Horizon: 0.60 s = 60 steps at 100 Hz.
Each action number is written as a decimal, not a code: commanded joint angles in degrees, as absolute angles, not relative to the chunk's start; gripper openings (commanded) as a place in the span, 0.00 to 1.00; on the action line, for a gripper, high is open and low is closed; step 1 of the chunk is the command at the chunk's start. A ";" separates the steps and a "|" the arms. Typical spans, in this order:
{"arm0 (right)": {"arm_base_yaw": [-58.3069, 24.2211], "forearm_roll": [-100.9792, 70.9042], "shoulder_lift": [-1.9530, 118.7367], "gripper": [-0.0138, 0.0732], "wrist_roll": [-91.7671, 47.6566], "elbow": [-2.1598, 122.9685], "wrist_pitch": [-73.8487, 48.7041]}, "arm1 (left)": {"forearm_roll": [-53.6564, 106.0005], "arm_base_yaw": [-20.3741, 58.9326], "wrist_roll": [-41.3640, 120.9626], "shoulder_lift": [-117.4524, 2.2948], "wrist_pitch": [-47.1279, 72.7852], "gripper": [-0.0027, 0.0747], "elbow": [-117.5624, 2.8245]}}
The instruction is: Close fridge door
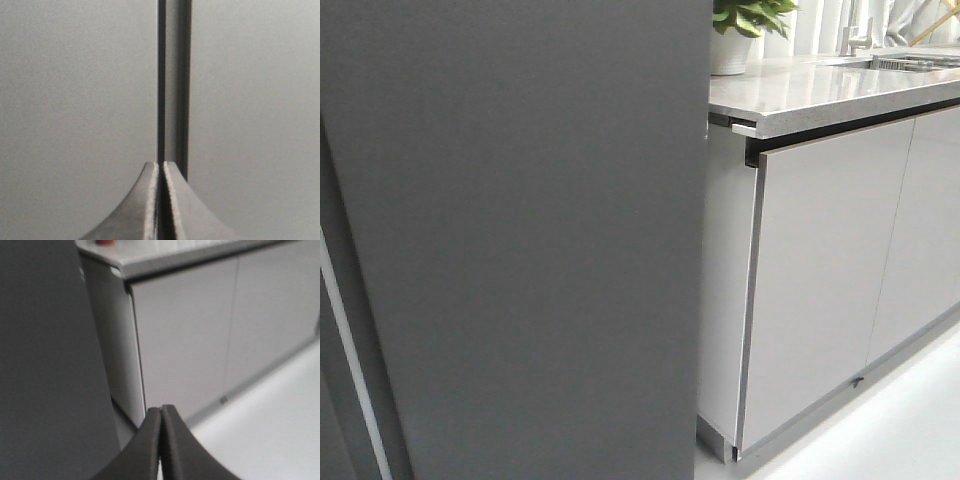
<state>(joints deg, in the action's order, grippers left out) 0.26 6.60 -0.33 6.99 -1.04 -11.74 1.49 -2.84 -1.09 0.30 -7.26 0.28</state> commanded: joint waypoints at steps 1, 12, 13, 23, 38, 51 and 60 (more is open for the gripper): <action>-0.09 8.03 -1.65 0.11 6.43 -2.14 -5.81 | 1.72 -2.48 -1.34 1.47 -11.44 0.01 2.30; 0.26 8.59 -1.70 0.11 6.43 -2.14 -3.28 | 1.72 -2.48 -1.34 1.47 -11.44 0.01 2.30; 0.29 8.59 -1.70 0.11 6.43 -2.14 -2.85 | 1.72 -2.48 -1.34 1.47 -11.44 0.01 2.30; 0.40 8.59 -1.70 0.11 6.43 -2.14 -0.38 | 1.72 -2.48 -1.34 1.47 -11.44 0.01 2.30; 0.40 8.33 -1.70 0.11 6.54 -2.14 1.54 | 1.72 -2.48 -1.34 1.47 -11.44 0.01 2.30; 0.40 8.33 -1.70 0.11 6.54 -2.14 2.00 | 1.72 -2.48 -1.34 1.47 -11.44 0.01 2.30; 0.40 8.33 -1.70 0.11 6.54 -2.14 2.00 | 1.72 -2.48 -1.34 1.47 -11.44 0.01 2.30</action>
<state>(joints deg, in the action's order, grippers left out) 0.00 7.61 -0.53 6.89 -1.04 -3.04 1.49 -2.84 -1.09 0.30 -7.26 0.28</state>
